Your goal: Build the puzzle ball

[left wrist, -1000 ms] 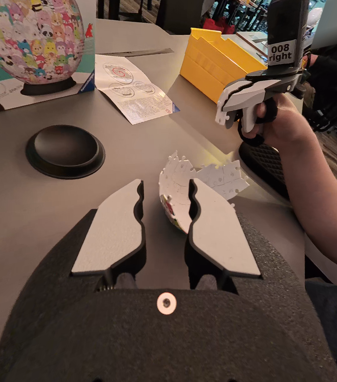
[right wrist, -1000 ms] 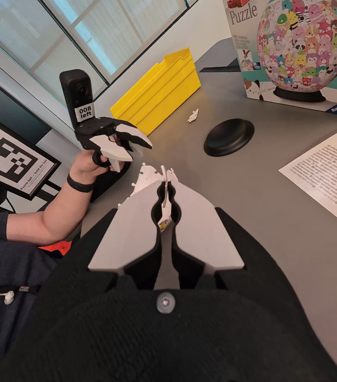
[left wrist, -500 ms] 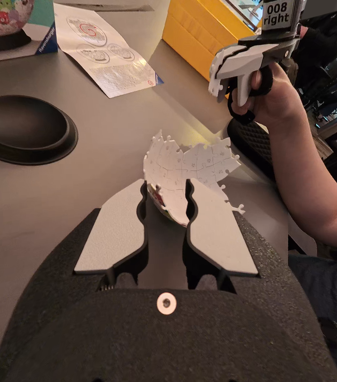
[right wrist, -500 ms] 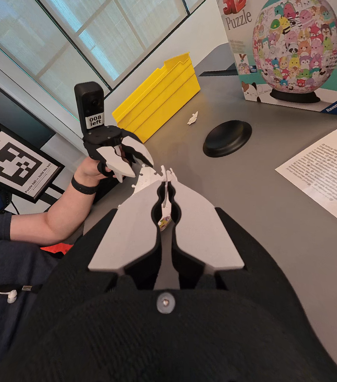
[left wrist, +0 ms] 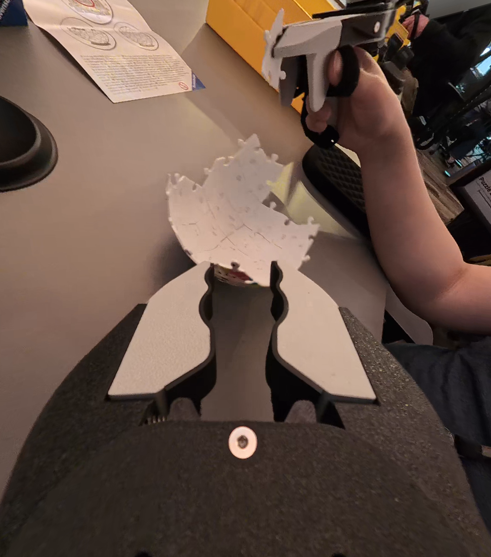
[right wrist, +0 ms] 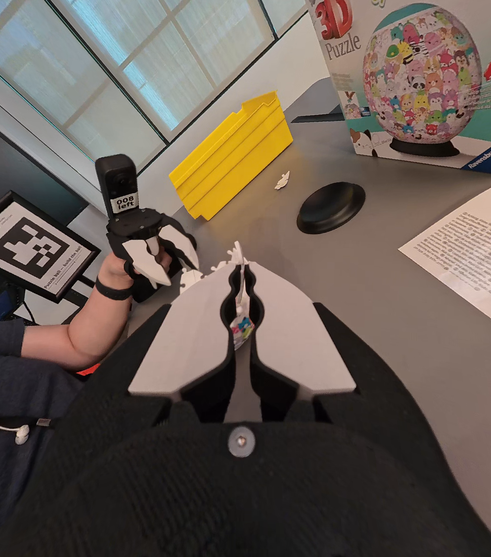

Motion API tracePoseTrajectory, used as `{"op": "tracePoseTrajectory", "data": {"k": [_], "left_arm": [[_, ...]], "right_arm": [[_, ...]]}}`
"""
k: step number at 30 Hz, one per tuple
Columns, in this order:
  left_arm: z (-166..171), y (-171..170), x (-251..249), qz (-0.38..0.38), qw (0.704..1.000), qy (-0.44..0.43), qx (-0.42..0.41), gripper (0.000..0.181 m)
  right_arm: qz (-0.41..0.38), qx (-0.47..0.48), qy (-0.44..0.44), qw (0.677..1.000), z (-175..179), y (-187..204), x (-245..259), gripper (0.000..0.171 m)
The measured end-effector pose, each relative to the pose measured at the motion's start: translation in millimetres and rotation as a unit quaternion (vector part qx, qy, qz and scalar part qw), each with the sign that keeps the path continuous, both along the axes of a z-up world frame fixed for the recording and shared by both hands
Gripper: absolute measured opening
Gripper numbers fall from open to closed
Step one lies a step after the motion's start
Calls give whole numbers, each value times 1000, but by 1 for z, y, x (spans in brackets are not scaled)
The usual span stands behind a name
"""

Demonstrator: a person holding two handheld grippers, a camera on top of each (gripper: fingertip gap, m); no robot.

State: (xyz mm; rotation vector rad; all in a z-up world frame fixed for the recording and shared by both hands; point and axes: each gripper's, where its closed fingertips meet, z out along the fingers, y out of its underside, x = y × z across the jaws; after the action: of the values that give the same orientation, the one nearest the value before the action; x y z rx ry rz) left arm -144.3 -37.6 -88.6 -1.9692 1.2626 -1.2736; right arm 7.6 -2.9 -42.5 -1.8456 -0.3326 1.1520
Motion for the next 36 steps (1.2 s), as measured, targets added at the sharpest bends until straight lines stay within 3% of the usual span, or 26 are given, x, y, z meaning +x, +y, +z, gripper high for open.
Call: {"op": "tracePoseTrajectory", "data": {"k": [14,20,24,27,30,36], "left_arm": [[8,-16,-3,-8,1000,4,28,34],[24,-1,-7,20,999,-41,18,34],[26,34,-5,68,996,-55,26,34],[14,63,5,70,996,-27,54,47],[6,60,24,21,999,0,43,58],[-27,58,36,2,991,106,86,45]], "right_arm": [[-4,1,7,1000,1,-3,3,3],[5,-8,7,1000,-4,-4,0,3],[13,-16,4,1000,-9,-3,-4,3],[17,-19,8,1000,-9,-2,-6,3],[19,-21,5,1000,-12,-2,-8,3],[19,-27,-5,999,-15,-2,-7,3]]}}
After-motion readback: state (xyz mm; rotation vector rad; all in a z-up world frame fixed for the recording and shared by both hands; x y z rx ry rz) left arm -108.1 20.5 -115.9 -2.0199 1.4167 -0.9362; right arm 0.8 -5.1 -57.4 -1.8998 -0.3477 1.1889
